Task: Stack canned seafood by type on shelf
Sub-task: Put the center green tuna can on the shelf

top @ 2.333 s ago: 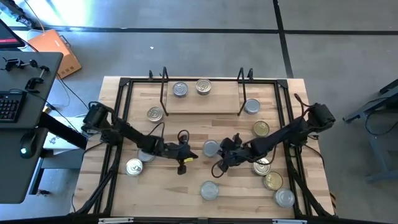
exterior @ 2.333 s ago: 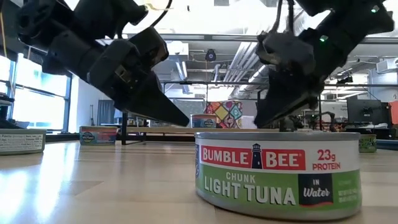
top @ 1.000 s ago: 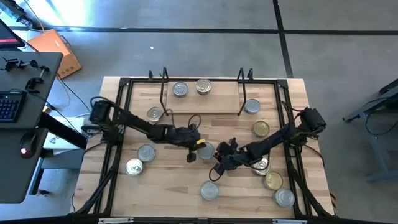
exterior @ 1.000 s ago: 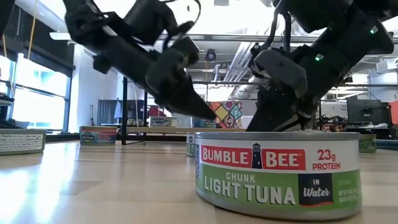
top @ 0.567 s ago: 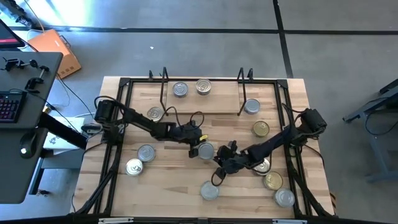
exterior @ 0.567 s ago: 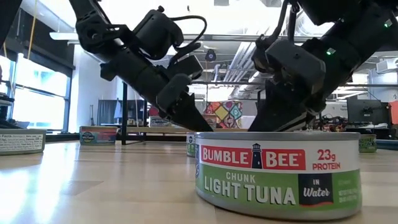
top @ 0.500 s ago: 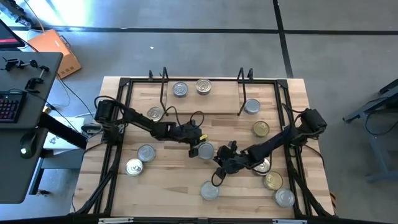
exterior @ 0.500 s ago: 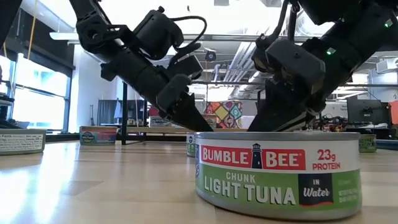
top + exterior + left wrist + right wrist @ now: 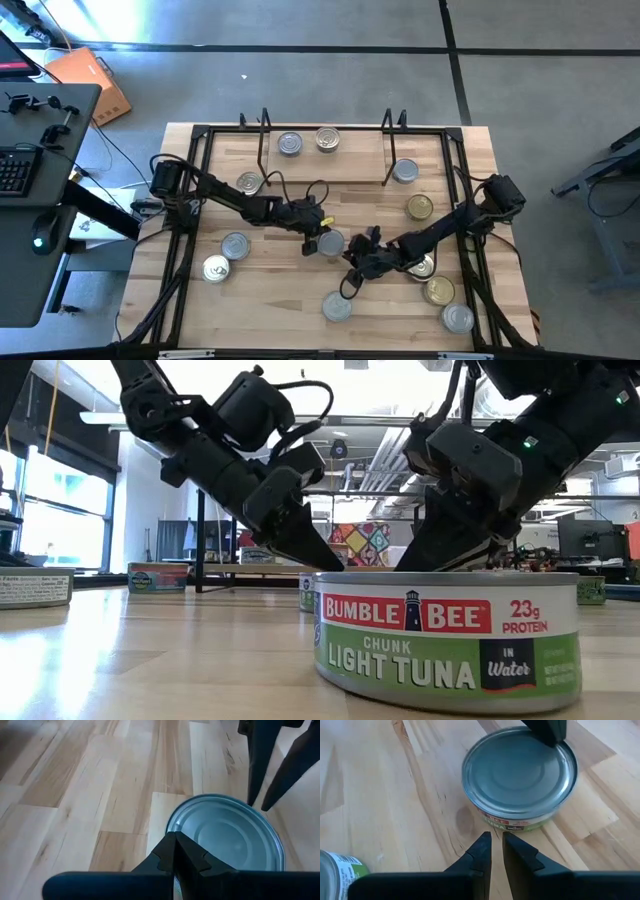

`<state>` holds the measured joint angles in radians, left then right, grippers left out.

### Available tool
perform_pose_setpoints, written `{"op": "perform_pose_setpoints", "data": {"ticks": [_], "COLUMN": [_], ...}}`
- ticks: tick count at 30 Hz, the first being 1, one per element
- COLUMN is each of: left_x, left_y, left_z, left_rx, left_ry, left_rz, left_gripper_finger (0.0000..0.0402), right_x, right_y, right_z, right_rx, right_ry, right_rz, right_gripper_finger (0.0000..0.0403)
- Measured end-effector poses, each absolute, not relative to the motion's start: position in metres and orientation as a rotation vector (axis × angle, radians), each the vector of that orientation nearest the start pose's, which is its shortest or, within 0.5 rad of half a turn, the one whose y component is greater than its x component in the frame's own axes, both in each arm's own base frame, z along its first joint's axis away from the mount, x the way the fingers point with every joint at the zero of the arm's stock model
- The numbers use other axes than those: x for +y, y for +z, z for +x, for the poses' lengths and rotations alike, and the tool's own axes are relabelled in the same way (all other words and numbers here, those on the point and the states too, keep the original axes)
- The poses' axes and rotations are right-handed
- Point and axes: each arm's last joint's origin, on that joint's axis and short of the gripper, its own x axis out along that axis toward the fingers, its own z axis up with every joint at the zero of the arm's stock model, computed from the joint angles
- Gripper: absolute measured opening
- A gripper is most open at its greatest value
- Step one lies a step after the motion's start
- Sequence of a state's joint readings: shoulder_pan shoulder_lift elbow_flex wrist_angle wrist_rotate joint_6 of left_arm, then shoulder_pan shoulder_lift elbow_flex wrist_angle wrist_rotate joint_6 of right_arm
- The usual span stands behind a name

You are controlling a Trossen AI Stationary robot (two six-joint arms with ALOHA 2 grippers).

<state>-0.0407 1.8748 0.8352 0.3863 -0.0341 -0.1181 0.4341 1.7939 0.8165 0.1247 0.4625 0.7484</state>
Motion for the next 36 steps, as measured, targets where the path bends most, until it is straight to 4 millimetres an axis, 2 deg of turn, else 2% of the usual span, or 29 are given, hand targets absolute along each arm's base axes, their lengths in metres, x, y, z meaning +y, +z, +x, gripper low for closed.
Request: {"op": "perform_pose_setpoints", "data": {"ticks": [5,11,17,21,27,36], "left_x": [-0.012,-0.009,-0.007,-0.007,-0.007,0.0], "left_y": [0.115,0.112,0.102,0.096,0.095,0.093], "left_z": [0.351,0.35,0.353,0.354,0.355,0.354], "left_rx": [0.664,0.678,0.687,0.684,0.678,0.683], "left_ry": [0.031,0.028,-0.002,-0.006,-0.008,-0.015], "left_rz": [-0.073,-0.056,-0.068,-0.07,-0.07,-0.086], "left_gripper_finger": [0.0,0.0,0.0,0.0,0.0,0.0], "right_x": [0.128,0.135,0.144,0.147,0.146,0.143], "right_y": [0.123,0.126,0.131,0.138,0.142,0.139], "right_z": [0.304,0.304,0.305,0.31,0.312,0.309], "right_rx": [0.689,0.674,0.667,0.654,0.677,0.722], "right_ry": [-0.259,-0.174,-0.093,-0.042,-0.057,-0.072], "right_rz": [0.3,0.194,0.007,-0.183,-0.357,-0.409], "right_gripper_finger": [0.0054,0.0105,0.0165,0.0189,0.0197,0.0197]}}
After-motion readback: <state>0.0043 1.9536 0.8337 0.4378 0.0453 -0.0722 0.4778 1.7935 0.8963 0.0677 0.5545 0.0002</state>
